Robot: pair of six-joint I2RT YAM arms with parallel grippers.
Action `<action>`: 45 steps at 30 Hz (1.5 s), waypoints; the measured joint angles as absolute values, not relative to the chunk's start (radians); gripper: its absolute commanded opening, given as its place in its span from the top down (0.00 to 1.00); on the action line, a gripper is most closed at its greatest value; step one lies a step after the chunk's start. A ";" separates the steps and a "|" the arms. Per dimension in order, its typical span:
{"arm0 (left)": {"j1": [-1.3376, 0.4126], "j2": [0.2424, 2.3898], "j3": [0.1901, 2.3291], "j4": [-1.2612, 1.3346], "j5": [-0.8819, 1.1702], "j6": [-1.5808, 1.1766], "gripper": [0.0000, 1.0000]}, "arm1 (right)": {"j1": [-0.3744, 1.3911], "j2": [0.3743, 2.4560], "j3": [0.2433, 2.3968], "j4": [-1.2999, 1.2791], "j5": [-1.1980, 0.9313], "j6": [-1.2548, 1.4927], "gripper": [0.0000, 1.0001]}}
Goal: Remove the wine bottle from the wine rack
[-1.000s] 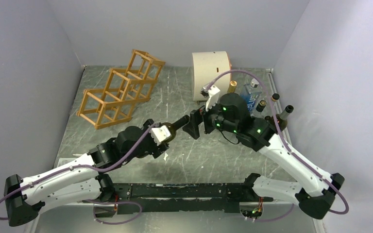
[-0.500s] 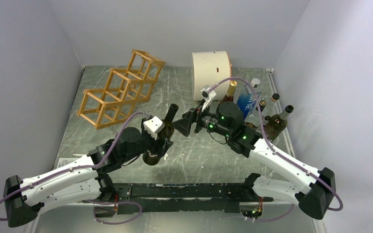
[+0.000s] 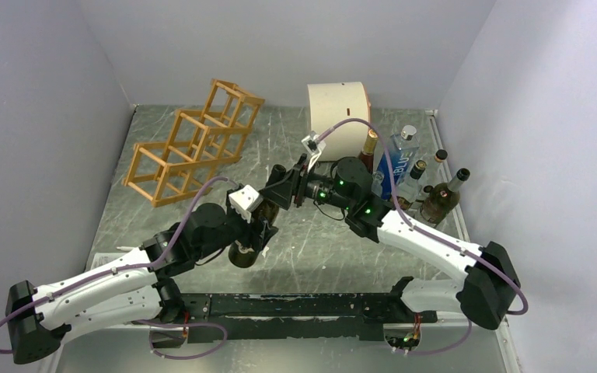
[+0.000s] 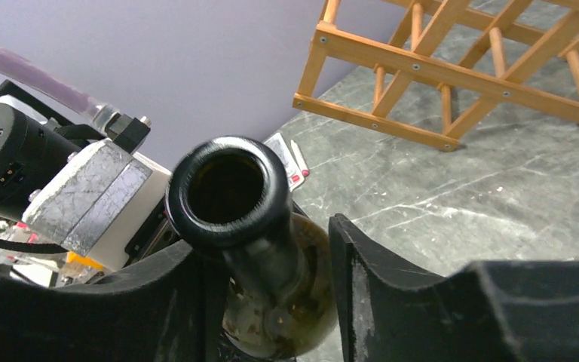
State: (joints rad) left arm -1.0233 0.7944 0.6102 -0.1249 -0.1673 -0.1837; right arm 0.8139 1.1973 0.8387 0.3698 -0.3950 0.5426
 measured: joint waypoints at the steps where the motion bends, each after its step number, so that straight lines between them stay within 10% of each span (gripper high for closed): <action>1: -1.023 0.795 0.610 -0.126 -0.167 -0.184 0.93 | 0.814 1.212 0.842 0.383 -0.406 0.550 0.56; 5: -1.022 0.795 0.610 -0.137 -0.168 -0.194 0.84 | 0.814 1.237 0.845 0.429 -0.444 0.564 0.86; 11: -1.022 0.791 0.610 -0.136 -0.173 -0.214 0.00 | 0.809 1.235 0.852 0.412 -0.440 0.548 1.00; 28: -1.022 0.716 0.645 -0.116 -0.225 -0.234 0.00 | 0.814 1.111 0.935 -0.068 0.046 0.236 1.00; 45: -1.022 0.686 0.646 -0.125 -0.270 -0.243 0.01 | 0.813 1.074 0.708 0.197 0.482 0.002 1.00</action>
State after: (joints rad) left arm -1.0218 0.6865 0.6464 -0.1249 -0.2695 -0.2432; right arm 0.8127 1.0740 0.7082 0.1974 0.4816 0.0025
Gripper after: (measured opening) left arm 0.984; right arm 0.341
